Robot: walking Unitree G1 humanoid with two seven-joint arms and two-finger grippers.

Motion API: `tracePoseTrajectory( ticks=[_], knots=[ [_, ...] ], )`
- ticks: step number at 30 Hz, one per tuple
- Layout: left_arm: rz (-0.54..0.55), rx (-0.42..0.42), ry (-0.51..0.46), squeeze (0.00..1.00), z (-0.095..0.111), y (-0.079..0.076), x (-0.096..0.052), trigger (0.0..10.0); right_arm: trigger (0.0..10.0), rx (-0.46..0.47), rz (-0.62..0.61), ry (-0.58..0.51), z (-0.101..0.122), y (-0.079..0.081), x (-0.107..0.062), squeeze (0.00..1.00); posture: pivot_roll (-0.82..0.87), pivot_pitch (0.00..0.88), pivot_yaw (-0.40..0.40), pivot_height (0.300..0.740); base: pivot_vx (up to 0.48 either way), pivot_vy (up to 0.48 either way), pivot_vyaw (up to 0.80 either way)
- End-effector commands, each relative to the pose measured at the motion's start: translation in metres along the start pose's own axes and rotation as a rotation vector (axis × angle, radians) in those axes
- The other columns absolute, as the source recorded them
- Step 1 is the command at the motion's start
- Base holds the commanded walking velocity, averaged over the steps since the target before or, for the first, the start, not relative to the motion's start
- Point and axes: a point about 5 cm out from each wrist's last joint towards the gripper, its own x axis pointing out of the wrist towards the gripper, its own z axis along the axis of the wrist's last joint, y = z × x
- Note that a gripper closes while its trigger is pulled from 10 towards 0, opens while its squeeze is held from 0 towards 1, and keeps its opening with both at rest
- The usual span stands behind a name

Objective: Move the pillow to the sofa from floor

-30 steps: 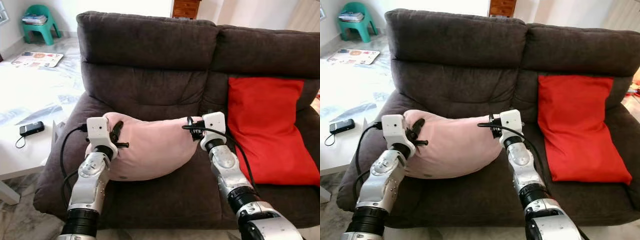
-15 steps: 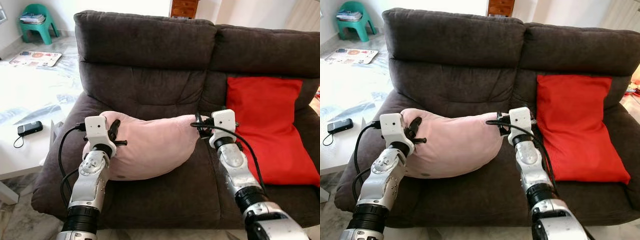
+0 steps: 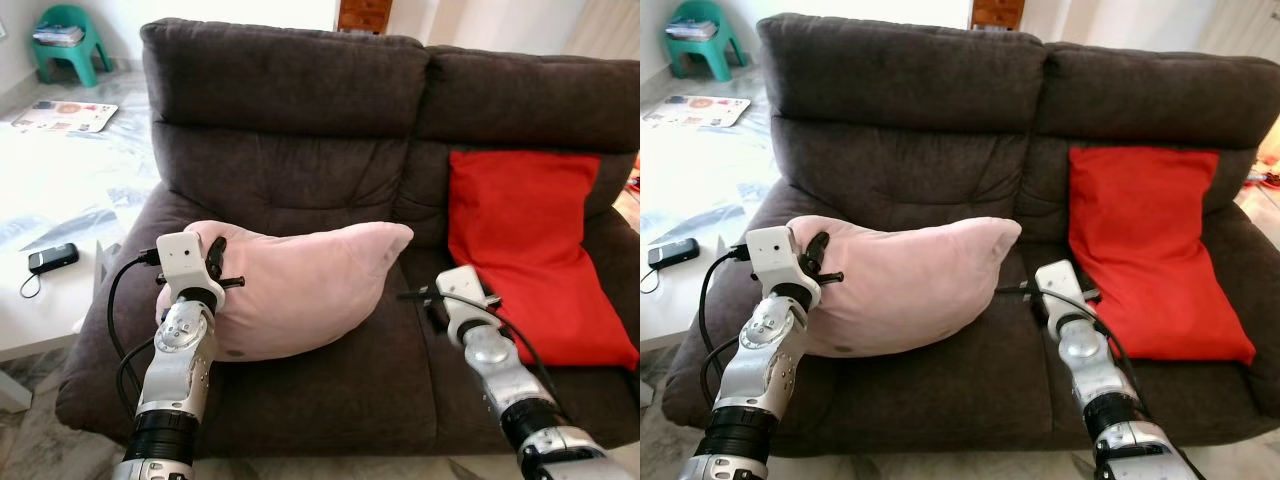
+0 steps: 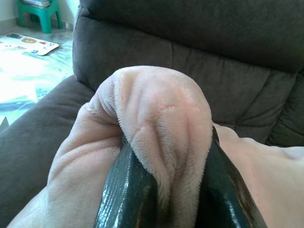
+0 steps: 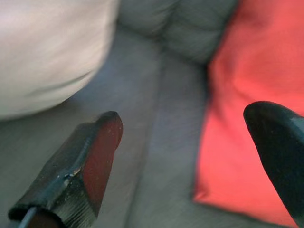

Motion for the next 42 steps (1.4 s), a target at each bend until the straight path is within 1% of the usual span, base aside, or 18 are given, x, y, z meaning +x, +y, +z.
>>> tracePoseTrajectory(
  ticks=[1, 6, 7, 9, 11, 12, 13, 16, 24, 26, 30, 31, 32, 33, 34, 39, 41, 42],
  knots=[
    [0.024, 0.014, 0.002, 0.0, -0.001, 0.004, 0.001, 10.0, 10.0, -0.003, 0.047, 0.003, 0.006, 0.005, 0.001, 0.0, 0.02, 0.023, -0.118, 0.74, 0.0, 0.0, 0.0],
    [-0.027, 0.009, -0.001, 0.0, -0.001, -0.004, 0.001, 10.0, 10.0, 0.059, 0.172, -0.005, 0.024, 0.03, 0.005, 0.0, 0.02, 0.025, -0.116, 0.74, 0.0, 0.0, 0.0],
    [-0.064, 0.016, 0.004, 0.0, -0.001, -0.009, 0.002, 10.0, 10.0, 0.043, 0.266, -0.038, 0.035, 0.046, 0.006, 0.0, 0.02, 0.028, -0.114, 0.74, 0.0, 0.0, 0.0],
    [-0.094, 0.004, 0.008, 0.0, -0.002, -0.013, 0.002, 10.0, 10.0, 0.035, 0.347, -0.045, 0.043, 0.062, 0.006, 0.0, 0.02, 0.028, -0.114, 0.74, 0.0, 0.0, 0.0],
    [-0.106, -0.027, 0.012, 0.0, -0.002, -0.016, 0.002, 10.0, 10.0, 0.029, 0.373, -0.039, 0.048, 0.073, 0.006, 0.0, 0.02, 0.029, -0.113, 0.74, 0.0, 0.0, 0.0],
    [-0.106, -0.027, 0.012, 0.0, -0.002, -0.016, 0.002, 10.0, 10.0, 0.029, 0.373, -0.039, 0.048, 0.073, 0.006, 0.0, 0.02, 0.029, -0.113, 0.74, 0.0, 0.0, 0.0],
    [-0.12, -0.022, 0.016, 0.0, -0.001, -0.019, 0.002, 10.0, 10.0, 0.027, 0.392, -0.032, 0.051, 0.082, 0.006, 0.0, 0.03, 0.031, -0.118, 0.74, 0.0, 0.0, 0.0],
    [-0.163, -0.018, 0.027, 0.0, -0.001, -0.024, 0.002, 10.0, 10.0, 0.052, 0.412, -0.017, 0.054, 0.094, 0.005, 0.0, 0.04, 0.034, -0.121, 0.74, 0.0, 0.0, 0.0],
    [-0.252, -0.096, 0.05, 0.0, 0.001, -0.033, -0.001, 10.0, 10.0, 0.005, 0.419, -0.014, 0.056, 0.1, 0.005, 0.0, 0.05, 0.048, -0.118, 0.74, 0.0, 0.0, 0.0],
    [-0.287, -0.189, 0.07, 0.0, 0.003, -0.038, -0.001, 10.0, 10.0, 0.01, 0.39, -0.014, 0.058, 0.095, 0.006, 0.0, 0.05, 0.044, -0.114, 0.74, 0.0, 0.0, 0.0],
    [-0.317, -0.311, 0.085, 0.0, 0.008, -0.044, 0.001, 10.0, 10.0, 0.027, 0.328, -0.02, 0.059, 0.086, 0.009, 0.0, 0.05, 0.035, -0.113, 0.74, 0.0, 0.0, 0.0],
    [-0.348, -0.384, 0.094, 0.0, 0.011, -0.049, 0.001, 10.0, 10.0, 0.034, 0.302, -0.035, 0.062, 0.082, 0.01, 0.0, 0.05, 0.033, -0.116, 0.74, 0.0, 0.0, 0.0],
    [-0.348, -0.384, 0.094, 0.0, 0.011, -0.049, 0.001, 10.0, 10.0, 0.034, 0.302, -0.035, 0.062, 0.082, 0.01, 0.0, 0.05, 0.033, -0.116, 0.74, 0.0, 0.0, 0.0],
    [-0.389, -0.455, 0.101, 0.0, 0.015, -0.056, 0.001, 10.0, 10.0, 0.062, 0.267, -0.062, 0.068, 0.077, 0.011, 0.0, 0.05, 0.028, -0.118, 0.74, 0.0, 0.0, 0.0],
    [-0.403, -0.473, 0.103, 0.0, 0.017, -0.058, 0.001, 10.0, 10.0, 0.073, 0.256, -0.07, 0.07, 0.075, 0.012, 0.0, 0.05, 0.028, -0.118, 0.74, 0.0, 0.0, 0.0],
    [-0.53, -0.524, 0.13, 0.0, 0.02, -0.07, -0.007, 10.0, 10.0, 0.159, 0.209, -0.156, 0.089, 0.066, 0.013, 0.0, 0.06, 0.022, -0.126, 0.74, 0.0, 0.0, 0.0],
    [-0.579, -0.534, 0.123, 0.0, 0.025, -0.072, -0.011, 10.0, 10.0, 0.193, 0.203, -0.183, 0.096, 0.065, 0.013, 0.0, 0.07, 0.021, -0.13, 0.74, 0.0, 0.0, 0.0],
    [-0.602, -0.546, 0.101, 0.0, 0.03, -0.071, -0.013, 10.0, 10.0, 0.215, 0.195, -0.224, 0.106, 0.063, 0.013, 0.0, 0.07, 0.019, -0.135, 0.74, 0.0, 0.0, 0.0]
  ],
)
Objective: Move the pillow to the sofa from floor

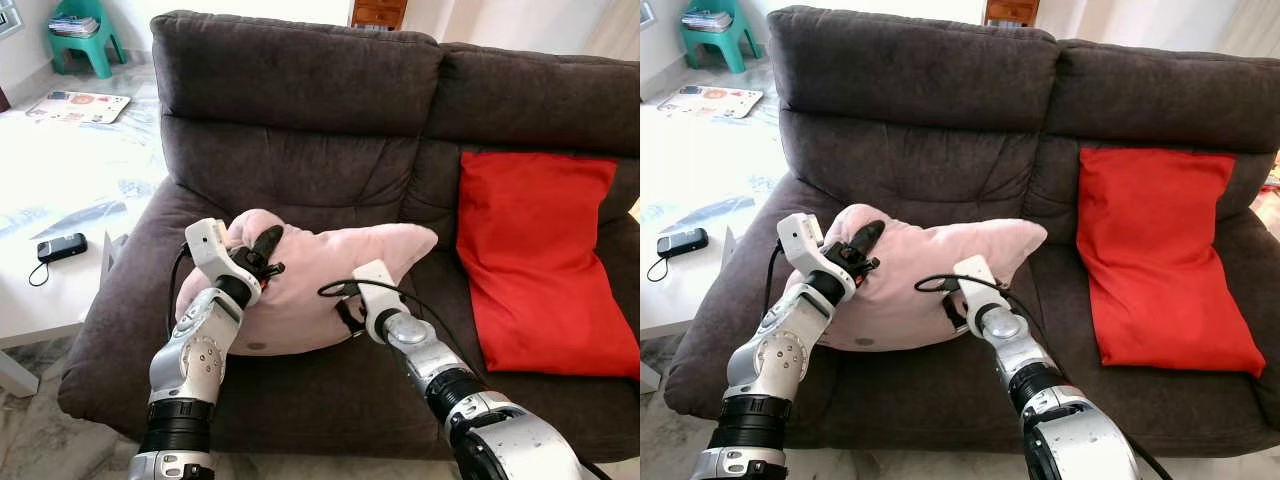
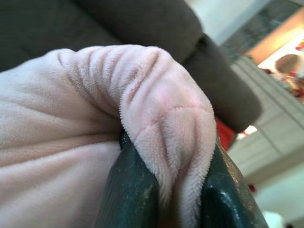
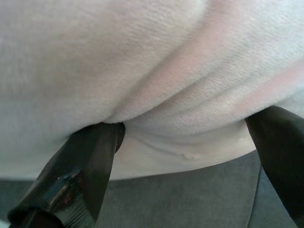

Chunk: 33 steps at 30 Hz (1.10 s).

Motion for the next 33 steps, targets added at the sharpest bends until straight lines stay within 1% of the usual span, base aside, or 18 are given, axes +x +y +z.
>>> tracePoseTrajectory(
  ticks=[1, 6, 9, 12, 13, 14, 15, 16, 18, 19, 21, 25, 26, 27, 28, 29, 31, 33],
  knots=[
    [-0.13, -0.037, -0.004, 0.0, 0.003, -0.022, 0.002, 10.0, 10.0, 0.036, -0.002, -0.162, 0.041, 0.001, 0.003, 0.0, 0.08, 0.019, -0.138, 0.74, 0.0, 0.0, 0.0],
    [-0.143, -0.07, -0.06, 0.0, 0.015, -0.021, -0.002, 10.0, 10.0, 0.075, 0.001, -0.213, 0.053, 0.005, 0.003, 0.0, 0.09, 0.019, -0.152, 0.74, 0.0, 0.0, 0.0],
    [-0.179, -0.049, -0.076, 0.0, 0.02, -0.021, -0.008, 10.0, 10.0, 0.147, 0.021, -0.255, 0.061, 0.009, 0.003, 0.0, 0.1, 0.022, -0.162, 0.74, 0.0, 0.0, 0.0],
    [-0.164, -0.027, -0.17, 0.0, 0.034, -0.018, -0.013, 10.0, 10.0, 0.178, 0.042, -0.3, 0.07, 0.013, 0.003, 0.0, 0.1, 0.023, -0.167, 0.74, 0.0, 0.0, 0.0],
    [-0.101, -0.035, -0.249, 0.0, 0.045, -0.009, -0.017, 10.0, 10.0, 0.17, 0.047, -0.312, 0.072, 0.016, 0.003, 0.0, 0.11, 0.028, -0.172, 0.74, 0.0, 0.0, 0.0],
    [-0.101, -0.035, -0.249, 0.0, 0.045, -0.009, -0.017, 10.0, 10.0, 0.17, 0.047, -0.312, 0.072, 0.016, 0.003, 0.0, 0.11, 0.028, -0.172, 0.74, 0.0, 0.0, 0.0],
    [-0.005, -0.003, -0.293, 0.0, 0.05, 0.002, -0.02, 10.0, 10.0, 0.164, 0.055, -0.312, 0.072, 0.018, 0.003, 0.0, 0.11, 0.031, -0.176, 0.74, 0.0, 0.0, 0.0],
    [0.041, 0.0, -0.298, 0.0, 0.049, 0.008, -0.021, 10.0, 10.0, 0.158, 0.06, -0.303, 0.07, 0.02, 0.003, 0.0, 0.11, 0.032, -0.179, 0.74, 0.0, 0.0, 0.0],
    [0.192, -0.007, -0.303, 0.0, 0.045, 0.026, -0.025, 10.0, 10.0, 0.135, 0.064, -0.275, 0.062, 0.023, 0.004, 0.0, 0.11, 0.034, -0.178, 0.74, 0.0, 0.0, 0.0],
    [0.228, -0.021, -0.304, 0.0, 0.043, 0.03, -0.026, 10.0, 10.0, 0.137, 0.064, -0.272, 0.06, 0.023, 0.003, 0.0, 0.11, 0.033, -0.177, 0.74, 0.0, 0.0, 0.0],
    [0.239, -0.026, -0.294, 0.0, 0.04, 0.032, -0.025, 10.0, 10.0, 0.138, 0.061, -0.258, 0.055, 0.023, 0.003, 0.0, 0.1, 0.033, -0.174, 0.74, 0.0, 0.0, 0.0],
    [0.212, -0.054, -0.309, 0.0, 0.038, 0.025, -0.014, 10.0, 10.0, 0.139, 0.026, -0.244, 0.041, 0.015, 0.002, 0.0, 0.08, 0.034, -0.16, 0.74, 0.0, 0.0, 0.0],
    [0.212, -0.054, -0.309, 0.0, 0.038, 0.025, -0.014, 10.0, 10.0, 0.139, 0.026, -0.244, 0.041, 0.015, 0.002, 0.0, 0.08, 0.034, -0.16, 0.74, 0.0, 0.0, 0.0],
    [0.225, -0.042, -0.3, 0.0, 0.038, 0.025, -0.005, 10.0, 10.0, 0.144, 0.008, -0.24, 0.036, 0.01, 0.001, 0.0, 0.08, 0.032, -0.157, 0.74, 0.0, 0.0, 0.0],
    [0.232, -0.031, -0.291, 0.0, 0.037, 0.025, -0.002, 10.0, 10.0, 0.145, 0.002, -0.238, 0.035, 0.009, 0.001, 0.0, 0.08, 0.031, -0.156, 0.74, 0.0, 0.0, 0.0],
    [0.212, 0.012, -0.236, 0.0, 0.033, 0.023, 0.007, 10.0, 10.0, 0.149, -0.009, -0.235, 0.033, 0.006, 0.0, 0.0, 0.07, 0.031, -0.151, 0.74, 0.0, 0.0, 0.0],
    [0.169, 0.05, -0.174, 0.0, 0.028, 0.02, 0.016, 10.0, 10.0, 0.151, -0.013, -0.235, 0.031, 0.005, 0.0, 0.0, 0.06, 0.029, -0.143, 0.74, 0.0, 0.0, 0.0],
    [0.091, 0.103, -0.067, 0.0, 0.02, 0.013, 0.026, 10.0, 10.0, 0.141, -0.016, -0.23, 0.029, 0.003, 0.0, 0.0, 0.05, 0.027, -0.138, 0.74, 0.0, 0.0, 0.0]
  ],
)
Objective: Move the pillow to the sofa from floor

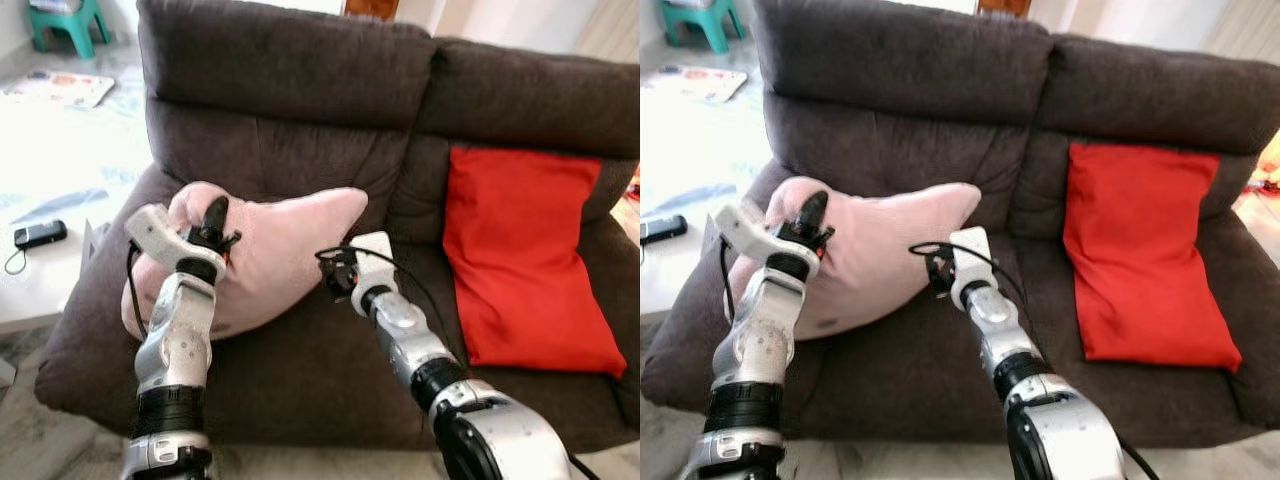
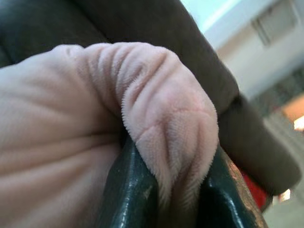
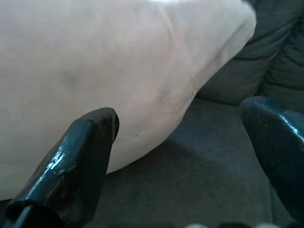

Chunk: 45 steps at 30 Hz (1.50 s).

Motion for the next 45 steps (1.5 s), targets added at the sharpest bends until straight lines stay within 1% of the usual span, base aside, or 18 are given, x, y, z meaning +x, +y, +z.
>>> tracePoseTrajectory(
  ticks=[1, 4, 8, 10, 13, 16, 17, 18, 19, 21, 28, 33, 36, 38, 39, 40, 44, 45],
  knots=[
    [-0.186, 0.121, 0.21, 0.0, -0.025, -0.025, 0.011, 10.0, 10.0, -0.012, -0.016, -0.008, -0.004, -0.005, -0.003, 0.0, 0.05, 0.026, -0.134, 0.74, 0.0, 0.0, 0.0],
    [-0.291, 0.239, 0.313, 0.0, -0.035, -0.031, 0.014, 10.0, 10.0, -0.031, -0.023, -0.019, -0.006, -0.009, -0.005, 0.0, 0.04, 0.023, -0.122, 0.74, 0.0, 0.0, 0.0],
    [-0.284, 0.255, 0.313, 0.0, -0.033, -0.029, 0.02, 10.0, 10.0, -0.036, -0.033, -0.023, -0.01, -0.013, -0.008, 0.0, 0.04, 0.023, -0.116, 0.74, 0.0, 0.0, 0.0],
    [-0.164, 0.157, 0.198, 0.0, -0.017, -0.022, 0.034, 10.0, 10.0, -0.036, -0.046, -0.007, -0.017, -0.017, -0.011, 0.0, 0.03, 0.023, -0.117, 0.74, 0.0, 0.0, 0.0],
    [-0.094, 0.118, 0.126, 0.0, -0.005, -0.016, 0.043, 10.0, 10.0, -0.031, -0.055, 0.005, -0.022, -0.019, -0.013, 0.0, 0.03, 0.022, -0.116, 0.74, 0.0, 0.0, 0.0],
    [0.09, -0.001, 0.036, 0.0, 0.013, 0.003, 0.052, 10.0, 10.0, -0.034, -0.053, 0.008, -0.024, -0.018, -0.014, 0.0, 0.03, 0.021, -0.119, 0.74, 0.0, 0.0, 0.0],
    [0.24, -0.026, -0.012, 0.0, 0.025, 0.021, 0.052, 10.0, 10.0, -0.034, -0.052, 0.006, -0.023, -0.017, -0.014, 0.0, 0.02, 0.022, -0.12, 0.74, 0.0, 0.0, 0.0],
    [0.372, -0.032, -0.051, 0.0, 0.035, 0.037, 0.048, 10.0, 10.0, -0.033, -0.053, 0.005, -0.023, -0.017, -0.013, 0.0, 0.02, 0.022, -0.121, 0.74, 0.0, 0.0, 0.0],
    [0.372, -0.032, -0.051, 0.0, 0.035, 0.037, 0.048, 10.0, 10.0, -0.033, -0.053, 0.005, -0.023, -0.017, -0.013, 0.0, 0.02, 0.022, -0.121, 0.74, 0.0, 0.0, 0.0],
    [0.533, -0.136, -0.083, 0.0, 0.04, 0.059, 0.038, 10.0, 10.0, -0.032, -0.054, 0.006, -0.022, -0.016, -0.013, 0.0, 0.02, 0.023, -0.123, 0.74, 0.0, 0.0, 0.0],
    [0.655, -0.074, -0.146, 0.0, 0.04, 0.091, 0.015, 10.0, 10.0, -0.033, -0.05, 0.015, -0.025, -0.014, -0.014, 0.0, 0.04, 0.03, -0.129, 0.74, 0.0, 0.0, 0.0],
    [0.863, -0.089, -0.298, 0.0, 0.036, 0.117, -0.017, 10.0, 10.0, -0.028, -0.044, 0.025, -0.028, -0.01, -0.015, 0.0, 0.04, 0.034, -0.137, 0.74, 0.0, 0.0, 0.0],
    [0.929, -0.101, -0.355, 0.0, 0.034, 0.121, -0.027, 10.0, 10.0, -0.026, -0.042, 0.028, -0.03, -0.008, -0.015, 0.0, 0.04, 0.036, -0.138, 0.74, 0.0, 0.0, 0.0],
    [0.875, -0.105, -0.313, 0.0, 0.029, 0.117, -0.022, 10.0, 10.0, -0.024, -0.041, 0.032, -0.031, -0.008, -0.016, 0.0, 0.04, 0.035, -0.14, 0.74, 0.0, 0.0, 0.0],
    [0.713, -0.053, -0.204, 0.0, 0.022, 0.1, -0.005, 10.0, 10.0, -0.024, -0.04, 0.036, -0.032, -0.007, -0.016, 0.0, 0.04, 0.036, -0.143, 0.74, 0.0, 0.0, 0.0],
    [0.666, -0.022, -0.171, 0.0, 0.021, 0.094, 0.0, 10.0, 10.0, -0.024, -0.04, 0.037, -0.032, -0.007, -0.016, 0.0, 0.04, 0.036, -0.143, 0.74, 0.0, 0.0, 0.0],
    [0.427, 0.047, -0.116, 0.0, 0.019, 0.061, 0.023, 10.0, 10.0, -0.027, -0.034, 0.039, -0.032, -0.006, -0.016, 0.0, 0.04, 0.032, -0.138, 0.74, 0.0, 0.0, 0.0],
    [0.289, 0.168, -0.075, 0.0, 0.019, 0.04, 0.035, 10.0, 10.0, -0.024, -0.042, 0.036, -0.03, -0.007, -0.015, 0.0, 0.04, 0.028, -0.133, 0.74, 0.0, 0.0, 0.0]
  ],
)
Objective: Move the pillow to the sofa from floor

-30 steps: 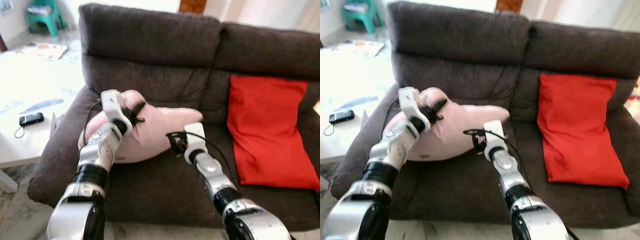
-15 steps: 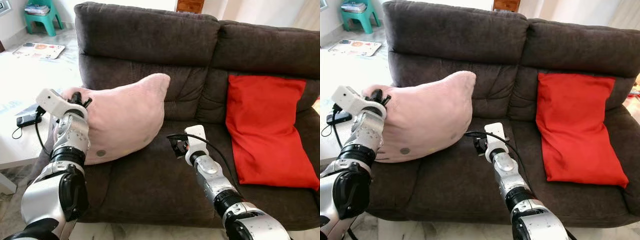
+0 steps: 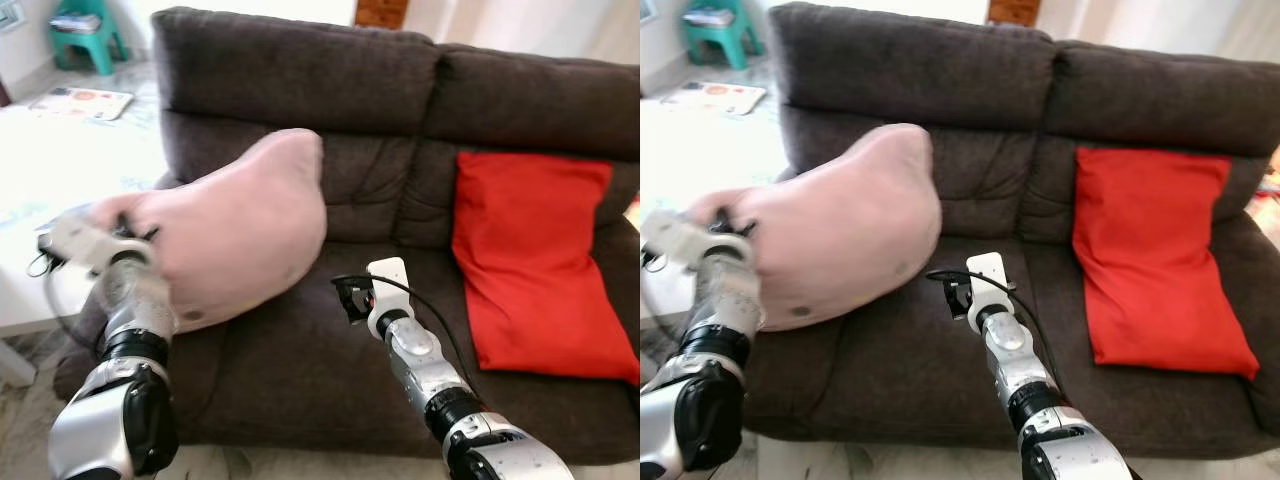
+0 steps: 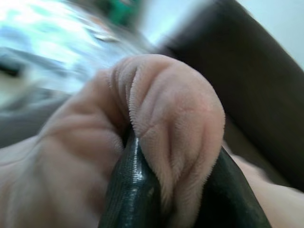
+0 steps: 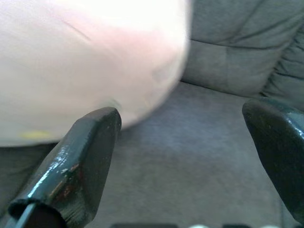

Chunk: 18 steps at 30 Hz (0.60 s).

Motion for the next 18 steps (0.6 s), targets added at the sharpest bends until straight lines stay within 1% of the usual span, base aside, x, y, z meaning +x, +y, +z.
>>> tracePoseTrajectory(
  ticks=[1, 3, 4, 6, 7, 8, 9, 11, 12, 14, 15, 17, 18],
  knots=[
    [-0.132, 0.085, 0.036, 0.0, -0.003, -0.024, 0.002, 10.0, 10.0, -0.005, -0.028, 0.003, 0.002, -0.008, 0.0, 0.0, 0.03, 0.028, -0.131, 0.74, 0.0, 0.0, 0.0],
    [-0.215, 0.062, 0.048, 0.0, 0.0, -0.04, 0.004, 10.0, 10.0, 0.001, -0.039, 0.001, 0.002, -0.009, 0.0, 0.0, 0.03, 0.025, -0.127, 0.74, 0.0, 0.0, 0.0],
    [-0.237, 0.072, 0.049, 0.0, 0.001, -0.044, 0.005, 10.0, 10.0, 0.001, -0.04, 0.002, 0.002, -0.01, 0.0, 0.0, 0.03, 0.025, -0.127, 0.74, 0.0, 0.0, 0.0],
    [-0.302, 0.064, 0.081, 0.0, 0.001, -0.056, 0.005, 10.0, 10.0, -0.001, -0.04, 0.005, 0.001, -0.01, -0.001, 0.0, 0.03, 0.023, -0.123, 0.74, 0.0, 0.0, 0.0],
    [-0.322, 0.069, 0.088, 0.0, 0.0, -0.06, 0.005, 10.0, 10.0, -0.003, -0.039, 0.007, 0.0, -0.01, -0.001, 0.0, 0.03, 0.021, -0.121, 0.74, 0.0, 0.0, 0.0],
    [-0.322, 0.069, 0.088, 0.0, 0.0, -0.06, 0.005, 10.0, 10.0, -0.003, -0.039, 0.007, 0.0, -0.01, -0.001, 0.0, 0.03, 0.021, -0.121, 0.74, 0.0, 0.0, 0.0],
    [-0.367, 0.065, 0.117, 0.0, -0.001, -0.067, 0.004, 10.0, 10.0, -0.004, -0.038, 0.012, -0.001, -0.009, -0.002, 0.0, 0.03, 0.018, -0.118, 0.74, 0.0, 0.0, 0.0],
    [-0.414, 0.048, 0.156, 0.0, -0.004, -0.072, 0.003, 10.0, 10.0, -0.004, -0.038, 0.017, -0.003, -0.009, -0.002, 0.0, 0.03, 0.014, -0.115, 0.74, 0.0, 0.0, 0.0],
    [-0.48, 0.045, 0.207, 0.0, -0.008, -0.079, 0.0, 10.0, 10.0, -0.004, -0.04, 0.027, -0.005, -0.008, -0.003, 0.0, 0.03, 0.013, -0.112, 0.74, 0.0, 0.0, 0.0],
    [-0.558, 0.013, 0.243, 0.0, -0.011, -0.088, -0.005, 10.0, 10.0, -0.003, -0.039, 0.041, -0.008, -0.008, -0.003, 0.0, 0.03, 0.01, -0.11, 0.74, 0.0, 0.0, 0.0],
    [-0.618, -0.014, 0.263, 0.0, -0.011, -0.095, -0.008, 10.0, 10.0, -0.007, -0.037, 0.05, -0.01, -0.006, -0.003, 0.0, 0.03, 0.008, -0.107, 0.74, 0.0, 0.0, 0.0],
    [-0.672, -0.032, 0.3, 0.0, -0.013, -0.101, -0.012, 10.0, 10.0, -0.004, -0.037, 0.053, -0.011, -0.006, -0.004, 0.0, 0.03, 0.006, -0.105, 0.74, 0.0, 0.0, 0.0],
    [-0.672, -0.032, 0.3, 0.0, -0.013, -0.101, -0.012, 10.0, 10.0, -0.004, -0.037, 0.053, -0.011, -0.006, -0.004, 0.0, 0.03, 0.006, -0.105, 0.74, 0.0, 0.0, 0.0]
  ],
)
